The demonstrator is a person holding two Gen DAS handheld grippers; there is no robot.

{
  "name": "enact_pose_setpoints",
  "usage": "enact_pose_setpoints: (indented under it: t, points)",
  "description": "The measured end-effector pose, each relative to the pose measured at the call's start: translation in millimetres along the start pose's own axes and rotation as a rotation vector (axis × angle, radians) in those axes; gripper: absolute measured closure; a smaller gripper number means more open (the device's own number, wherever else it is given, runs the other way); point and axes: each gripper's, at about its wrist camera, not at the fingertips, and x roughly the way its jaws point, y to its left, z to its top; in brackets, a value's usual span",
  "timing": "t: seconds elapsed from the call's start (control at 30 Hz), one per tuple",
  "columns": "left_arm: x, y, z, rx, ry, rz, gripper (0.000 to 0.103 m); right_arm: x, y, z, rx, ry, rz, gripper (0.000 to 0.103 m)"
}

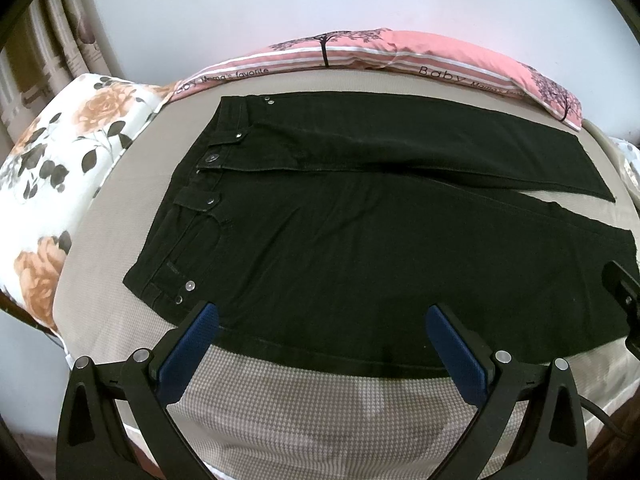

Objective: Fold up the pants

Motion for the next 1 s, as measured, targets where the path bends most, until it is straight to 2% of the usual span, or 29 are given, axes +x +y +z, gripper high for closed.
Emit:
enact_pose_setpoints:
  t: [0.4, 1.0]
  points:
    - [2.7, -1.0, 1.7, 0.002, 0.006, -0.004, 0.000, 6.2, -0.4, 2.8, 0.002, 0.017, 0.002, 0.000]
    - [20.5, 5.6, 25.6, 0.001, -0.001, -0.032, 0.000, 25.4, -2.1, 19.5, 0.013, 0.042, -0.007, 0.000]
